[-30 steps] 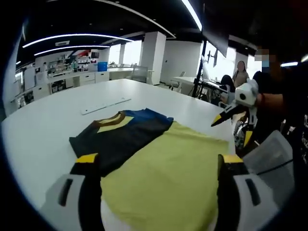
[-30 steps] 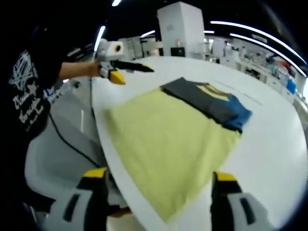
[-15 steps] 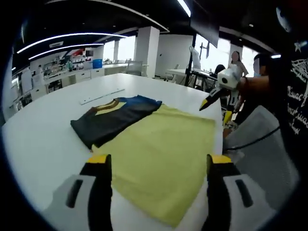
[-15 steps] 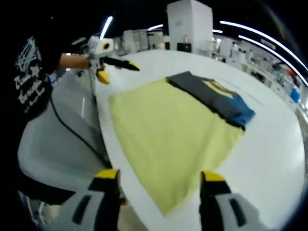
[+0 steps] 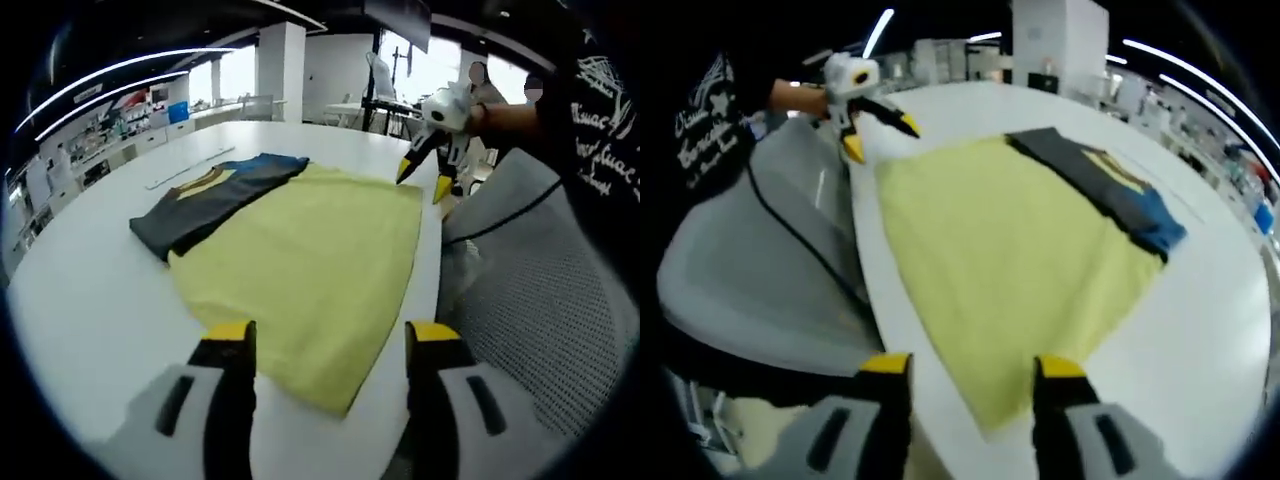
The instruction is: Fold the garment on the visible template until the final outline fits inside the template.
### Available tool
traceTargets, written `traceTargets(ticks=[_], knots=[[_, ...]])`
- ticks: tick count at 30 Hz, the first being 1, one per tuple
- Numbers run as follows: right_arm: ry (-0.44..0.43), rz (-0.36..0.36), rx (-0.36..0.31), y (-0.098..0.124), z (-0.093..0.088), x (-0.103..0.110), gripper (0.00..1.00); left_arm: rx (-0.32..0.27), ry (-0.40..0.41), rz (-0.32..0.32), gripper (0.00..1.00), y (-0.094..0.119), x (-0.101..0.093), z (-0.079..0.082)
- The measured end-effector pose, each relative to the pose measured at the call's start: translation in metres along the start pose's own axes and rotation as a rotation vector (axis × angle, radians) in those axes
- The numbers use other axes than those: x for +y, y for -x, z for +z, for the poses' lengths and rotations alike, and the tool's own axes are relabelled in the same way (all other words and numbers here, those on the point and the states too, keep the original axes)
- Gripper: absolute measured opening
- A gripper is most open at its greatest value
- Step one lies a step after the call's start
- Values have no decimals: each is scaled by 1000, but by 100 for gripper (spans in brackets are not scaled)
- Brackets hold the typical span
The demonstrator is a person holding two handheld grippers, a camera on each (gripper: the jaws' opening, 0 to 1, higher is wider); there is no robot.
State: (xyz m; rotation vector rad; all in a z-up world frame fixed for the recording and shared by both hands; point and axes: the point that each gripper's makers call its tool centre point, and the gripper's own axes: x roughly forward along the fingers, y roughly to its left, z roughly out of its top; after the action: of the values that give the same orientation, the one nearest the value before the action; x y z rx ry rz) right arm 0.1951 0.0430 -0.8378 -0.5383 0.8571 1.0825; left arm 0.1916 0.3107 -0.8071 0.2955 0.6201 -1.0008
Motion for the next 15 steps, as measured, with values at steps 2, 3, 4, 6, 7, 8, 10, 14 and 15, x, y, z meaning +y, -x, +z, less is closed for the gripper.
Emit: traceTargets(ticks=[2, 3, 4, 6, 7, 8, 10, 14, 15], knots=[[13, -3, 15, -1, -3, -1, 43, 29, -29, -11, 54, -2, -4, -5], [17, -4, 19, -1, -4, -1, 42, 44, -38, -11, 52, -4, -6, -8], [21, -4, 24, -1, -4, -1, 42, 49, -43, -13, 51, -5, -6, -10], [27, -4, 34, -1, -7, -2, 40, 64, -47, -19, 48, -6, -7, -14], [30, -5, 37, -1, -7, -2, 40, 69, -49, -20, 47, -6, -7, -15], [36, -4, 42, -2, -8, -2, 39, 80, -61, -18, 46, -6, -6, -17], [43, -5, 55, -2, -10, -3, 37, 95, -70, -12, 45, -8, -4, -21], [64, -4, 82, -4, -15, -4, 35, 114, -73, -11, 42, -8, -3, -27], [71, -4, 89, -4, -16, -5, 34, 120, -76, -8, 41, -8, -2, -28]])
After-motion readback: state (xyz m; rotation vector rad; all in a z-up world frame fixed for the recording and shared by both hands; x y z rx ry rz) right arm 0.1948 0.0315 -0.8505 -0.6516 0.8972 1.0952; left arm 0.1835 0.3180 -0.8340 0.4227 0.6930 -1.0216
